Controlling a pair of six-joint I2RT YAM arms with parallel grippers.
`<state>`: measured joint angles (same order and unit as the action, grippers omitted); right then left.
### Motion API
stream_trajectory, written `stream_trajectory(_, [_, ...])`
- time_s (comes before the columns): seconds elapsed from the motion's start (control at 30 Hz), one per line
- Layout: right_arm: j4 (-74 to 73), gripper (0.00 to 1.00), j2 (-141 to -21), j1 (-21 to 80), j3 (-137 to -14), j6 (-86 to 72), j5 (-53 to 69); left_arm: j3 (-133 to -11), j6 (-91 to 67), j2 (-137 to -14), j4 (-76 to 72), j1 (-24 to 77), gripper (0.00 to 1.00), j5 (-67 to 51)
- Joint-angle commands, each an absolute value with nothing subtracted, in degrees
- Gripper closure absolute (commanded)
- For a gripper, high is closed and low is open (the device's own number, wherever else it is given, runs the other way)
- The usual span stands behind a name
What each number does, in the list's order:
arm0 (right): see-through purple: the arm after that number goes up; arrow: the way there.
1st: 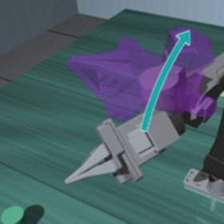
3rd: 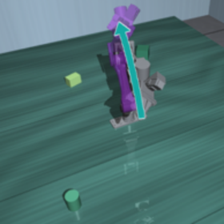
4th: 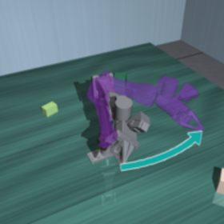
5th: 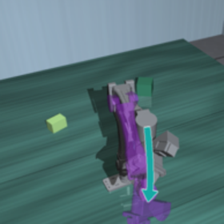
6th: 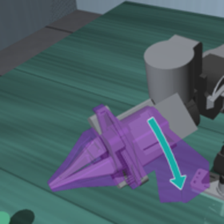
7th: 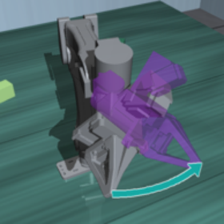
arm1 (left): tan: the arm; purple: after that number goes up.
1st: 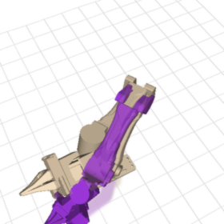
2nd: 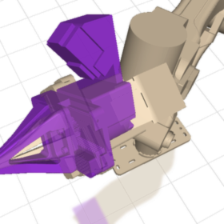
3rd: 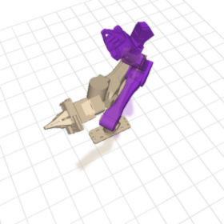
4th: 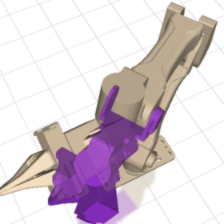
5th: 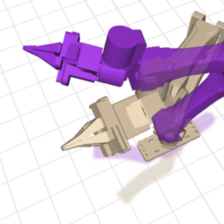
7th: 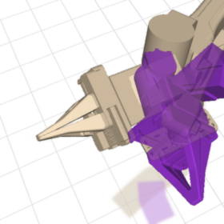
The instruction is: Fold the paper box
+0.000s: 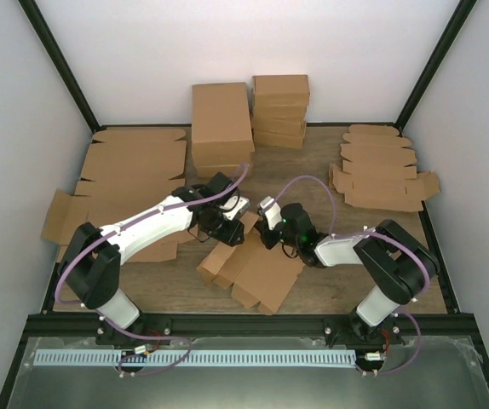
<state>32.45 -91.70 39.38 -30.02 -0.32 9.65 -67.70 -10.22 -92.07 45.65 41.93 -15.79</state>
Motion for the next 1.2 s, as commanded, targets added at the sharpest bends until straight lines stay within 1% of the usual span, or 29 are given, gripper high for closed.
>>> stream_trajectory(0.0, [34.4, 0.97, -93.0, 39.9, -33.3, -0.2, 8.4, -67.7, -9.8, -90.4, 44.6, 41.9, 0.54, -18.0])
stream_trajectory(0.03, [34.0, 0.99, -93.1, 39.9, -33.5, -0.3, 8.6, -67.8, -10.0, -90.2, 44.5, 42.0, 0.54, -18.2])
stream_trajectory(0.07, [33.8, 0.99, -92.9, 39.9, -33.7, -0.5, 8.9, -67.9, -10.2, -89.7, 44.3, 42.0, 0.53, -18.2])
stream_trajectory(0.1, [33.6, 0.99, -92.7, 39.9, -33.6, -0.9, 9.1, -68.1, -10.5, -89.1, 44.2, 42.0, 0.48, -18.1])
stream_trajectory(0.17, [33.6, 0.99, -92.0, 39.8, -33.2, -2.2, 9.5, -68.6, -10.8, -86.9, 43.9, 42.0, 0.34, -17.9])
stream_trajectory(0.27, [32.0, 0.99, -90.7, 39.7, -33.6, -4.9, 9.5, -71.0, -11.0, -82.4, 45.0, 41.9, 0.1, -15.8])
stream_trajectory(0.33, [30.6, 0.99, -89.9, 39.5, -34.2, -8.1, 10.1, -73.4, -11.4, -79.2, 46.5, 42.0, 0.02, -13.3])
stream_trajectory(0.37, [30.2, 0.99, -89.5, 39.5, -34.4, -9.9, 9.8, -74.5, -11.7, -77.8, 47.3, 41.9, 0.0, -11.8])
stream_trajectory(0.47, [29.5, 0.99, -87.4, 39.2, -34.3, -16.6, 7.6, -77.3, -13.9, -73.0, 48.8, 42.0, 0.0, -7.3])
stream_trajectory(0.6, [27.0, 0.99, -84.7, 39.1, -34.8, -26.8, -0.1, -79.9, -20.9, -67.2, 50.6, 42.0, 0.0, -2.0])
stream_trajectory(0.77, [22.1, 0.99, -79.7, 39.1, -34.1, -39.5, -13.6, -77.7, -30.5, -58.8, 47.5, 42.0, 0.0, -6.9])
stream_trajectory(1.03, [23.9, 0.99, -73.1, 39.2, -31.6, -45.1, -17.1, -69.2, -36.4, -52.3, 47.4, 41.9, 0.0, -10.2])
stream_trajectory(1.17, [27.6, 0.99, -69.3, 39.1, -28.3, -47.4, -17.2, -63.2, -39.5, -49.6, 44.0, 42.0, 0.0, -13.8])
